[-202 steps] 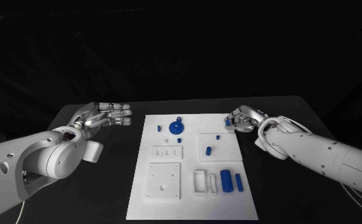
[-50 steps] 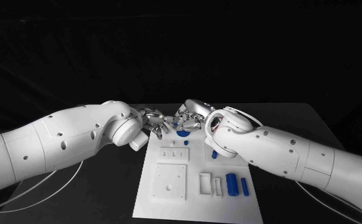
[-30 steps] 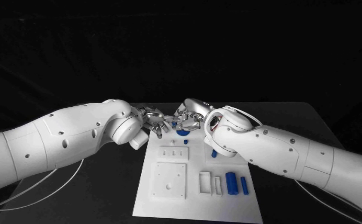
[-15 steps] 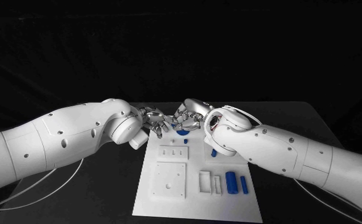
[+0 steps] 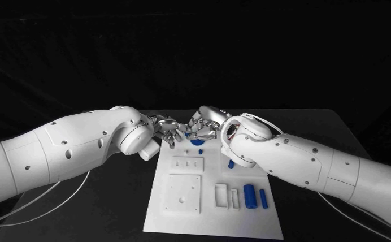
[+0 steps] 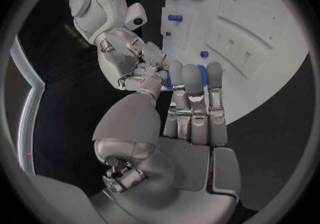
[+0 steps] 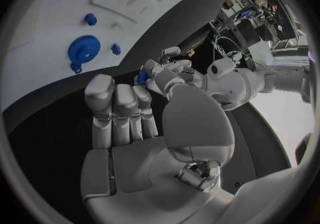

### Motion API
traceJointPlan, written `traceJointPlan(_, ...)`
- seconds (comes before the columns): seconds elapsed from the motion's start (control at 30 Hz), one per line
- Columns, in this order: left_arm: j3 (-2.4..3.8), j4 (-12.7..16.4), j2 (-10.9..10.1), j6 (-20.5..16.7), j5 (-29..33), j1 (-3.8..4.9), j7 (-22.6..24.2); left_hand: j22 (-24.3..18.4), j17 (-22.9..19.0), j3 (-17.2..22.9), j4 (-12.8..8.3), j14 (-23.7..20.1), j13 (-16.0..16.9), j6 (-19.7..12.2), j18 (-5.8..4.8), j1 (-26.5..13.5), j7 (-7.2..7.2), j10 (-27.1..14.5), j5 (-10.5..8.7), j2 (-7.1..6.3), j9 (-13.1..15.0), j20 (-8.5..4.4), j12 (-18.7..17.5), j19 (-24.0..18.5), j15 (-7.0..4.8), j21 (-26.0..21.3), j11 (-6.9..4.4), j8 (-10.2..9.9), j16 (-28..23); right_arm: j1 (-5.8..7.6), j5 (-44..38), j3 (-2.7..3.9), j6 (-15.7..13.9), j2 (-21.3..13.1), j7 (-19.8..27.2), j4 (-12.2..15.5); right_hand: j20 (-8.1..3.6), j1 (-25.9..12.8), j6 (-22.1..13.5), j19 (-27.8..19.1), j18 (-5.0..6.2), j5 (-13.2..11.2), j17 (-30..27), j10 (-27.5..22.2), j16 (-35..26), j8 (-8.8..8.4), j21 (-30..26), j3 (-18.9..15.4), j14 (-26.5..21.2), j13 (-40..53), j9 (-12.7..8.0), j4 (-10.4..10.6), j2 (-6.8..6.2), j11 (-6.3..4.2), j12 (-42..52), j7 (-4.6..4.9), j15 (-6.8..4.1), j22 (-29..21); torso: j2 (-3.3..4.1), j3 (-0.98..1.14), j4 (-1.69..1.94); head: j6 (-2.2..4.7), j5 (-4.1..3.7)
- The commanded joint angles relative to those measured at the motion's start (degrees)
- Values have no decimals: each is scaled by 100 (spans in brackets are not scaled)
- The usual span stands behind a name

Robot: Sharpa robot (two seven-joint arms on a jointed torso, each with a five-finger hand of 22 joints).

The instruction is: Assemble the parts on the task board

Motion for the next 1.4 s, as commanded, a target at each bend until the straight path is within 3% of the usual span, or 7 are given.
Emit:
traceJointPlan(0.03, 6, 13, 8, 3, -7, 4, 87, 49, 16, 273, -215, 16, 17, 228, -68, -65, -212, 276, 41, 13, 3382, -41, 54, 26, -42, -34, -42, 9, 29, -2, -2, -2, -14, -34, 67, 17, -28, -102, -15, 156, -42, 26, -27, -36, -42, 16, -29, -161, 5, -28, -7, 67, -57, -25, -50, -3, -25, 584, -3, 3, 3, -7, 2)
traceJointPlan(0.2, 5, -32, 16, -71, -65, 3, 62, 129, 72, 291, -226, 65, 74, 300, -68, -119, -241, 277, 64, 26, 3489, -60, 223, 76, -63, -23, -62, 3, 117, -4, 45, -2, -243, -194, 206, 88, 29, -189, -564, 79, -5, -171, -241, -224, -333, 29, -435, -769, -51, -255, -38, 406, -273, 74, -354, 134, 44, 479, -9, -1, 3, -12, 7)
traceJointPlan(0.37, 2, -89, 18, -38, -175, 0, -48, 230, 164, 287, -226, 107, 135, 364, -65, -167, -269, 275, 79, 41, 3614, -83, 428, 129, -93, 4, -92, 9, 253, -10, 201, -2, -366, -511, 359, 190, 113, 144, -1130, 41, 92, 57, -553, -490, -789, 23, -1280, -1614, -108, -864, -49, 734, -305, 162, -886, 267, 115, 215, -4, 9, -11, -17, 46)
traceJointPlan(0.57, -10, -160, 28, -9, -469, -7, -251, 469, 305, 309, -258, 116, 249, 386, -87, -178, -299, 274, 110, 25, 3770, -146, 752, 127, -156, 142, -149, 7, 588, -17, 559, 38, -273, -1040, 833, 300, 133, 405, -1536, 54, 110, 423, -587, -628, -880, 1, -1609, -1806, -163, -1076, -69, 889, -363, 188, -873, 308, 131, 193, 0, 10, -24, -13, 61)
traceJointPlan(0.67, -33, -201, 51, 11, -643, -11, -351, 554, 361, 305, -251, 147, 318, 421, -87, -203, -319, 273, 109, 23, 3830, -169, 928, 189, -183, 162, -179, 17, 738, -17, 724, 110, -287, -1236, 971, 279, 131, 430, -1473, 56, 109, 702, -591, -644, -892, 3, -1655, -1798, -169, -1110, -66, 835, -351, 182, -875, 306, 128, 202, -4, 18, -31, -21, 64)
traceJointPlan(0.97, -166, -217, 94, 131, -1095, -37, -636, 867, 408, 346, -260, 122, 424, 469, -87, -258, -353, 269, 173, 15, 4105, -205, 1162, 268, -218, 124, -218, 5, 1023, -17, 1156, 409, -506, -1549, 1109, 95, 118, 366, -1303, 109, 105, 758, -579, -621, -882, 5, -1691, -1723, -131, -1182, -61, 716, -305, 166, -835, 294, 114, 260, -11, 51, -53, -81, 59)
traceJointPlan(1.4, -281, 50, 156, 35, -1707, -195, -744, 1234, 376, 427, -279, 152, 461, 520, -87, -346, -379, 267, 289, 57, 4401, -227, 1270, 417, -242, -116, -235, 13, 1126, -11, 1622, 729, -721, -1514, 1157, -144, 108, 277, -1192, 156, 101, 924, -574, -621, -902, 13, -1771, -1678, -106, -1242, -55, 635, -273, 154, -807, 284, 104, 319, 0, 31, -32, -221, 64)
